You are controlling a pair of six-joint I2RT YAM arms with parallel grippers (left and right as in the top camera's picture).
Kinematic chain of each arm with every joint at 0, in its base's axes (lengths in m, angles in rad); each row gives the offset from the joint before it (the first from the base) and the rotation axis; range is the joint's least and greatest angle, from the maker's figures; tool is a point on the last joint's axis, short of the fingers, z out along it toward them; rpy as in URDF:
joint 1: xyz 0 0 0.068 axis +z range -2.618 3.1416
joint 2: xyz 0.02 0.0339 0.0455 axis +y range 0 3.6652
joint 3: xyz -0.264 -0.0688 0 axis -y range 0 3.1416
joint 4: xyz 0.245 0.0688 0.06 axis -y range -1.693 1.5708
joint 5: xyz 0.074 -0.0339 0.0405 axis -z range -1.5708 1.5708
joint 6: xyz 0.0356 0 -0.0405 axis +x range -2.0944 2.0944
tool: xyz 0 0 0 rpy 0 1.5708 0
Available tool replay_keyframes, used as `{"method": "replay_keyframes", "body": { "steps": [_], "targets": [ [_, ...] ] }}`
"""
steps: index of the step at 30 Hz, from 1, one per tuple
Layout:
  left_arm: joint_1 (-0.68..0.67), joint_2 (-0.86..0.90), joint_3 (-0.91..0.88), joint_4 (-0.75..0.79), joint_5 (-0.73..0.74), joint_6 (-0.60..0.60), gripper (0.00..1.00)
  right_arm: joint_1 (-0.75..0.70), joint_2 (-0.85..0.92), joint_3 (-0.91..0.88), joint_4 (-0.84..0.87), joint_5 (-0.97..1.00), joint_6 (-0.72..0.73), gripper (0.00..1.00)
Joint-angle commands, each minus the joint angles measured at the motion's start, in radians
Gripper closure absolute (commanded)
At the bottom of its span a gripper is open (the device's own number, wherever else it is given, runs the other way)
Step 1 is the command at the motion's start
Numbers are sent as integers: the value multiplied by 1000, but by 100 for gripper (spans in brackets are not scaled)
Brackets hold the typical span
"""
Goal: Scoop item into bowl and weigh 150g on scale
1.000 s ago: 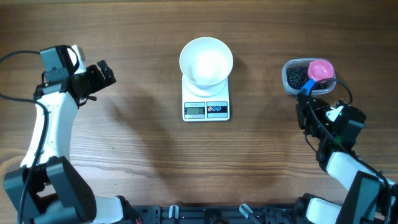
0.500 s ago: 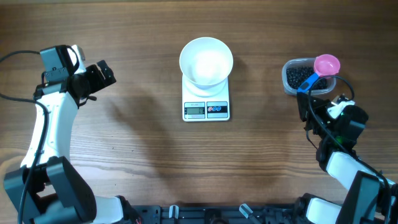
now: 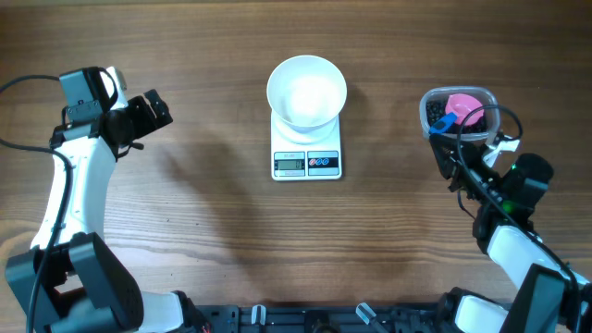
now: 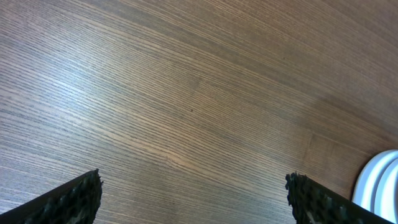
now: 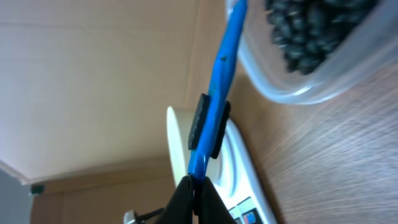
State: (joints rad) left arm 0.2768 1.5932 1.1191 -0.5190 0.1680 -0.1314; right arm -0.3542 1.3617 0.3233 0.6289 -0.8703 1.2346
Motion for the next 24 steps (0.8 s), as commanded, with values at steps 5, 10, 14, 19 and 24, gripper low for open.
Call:
{"method": "replay_keyframes", "body": {
  "steps": [5, 10, 14, 19, 24],
  "targets": [
    [1, -23, 1, 3, -6, 23, 0, 3, -67, 26, -139, -69, 85, 95],
    [1, -23, 1, 3, -6, 23, 0, -27, -118, 26, -288, -71, 25, 95],
    [1, -23, 1, 3, -6, 23, 0, -82, -149, 26, -293, -74, 25, 95],
    [1, -23, 1, 3, -6, 23, 0, -147, -155, 26, -289, -70, 25, 95],
    [1, -23, 1, 3, -6, 23, 0, -203, -155, 26, -289, -48, 13, 95]
  ]
}}
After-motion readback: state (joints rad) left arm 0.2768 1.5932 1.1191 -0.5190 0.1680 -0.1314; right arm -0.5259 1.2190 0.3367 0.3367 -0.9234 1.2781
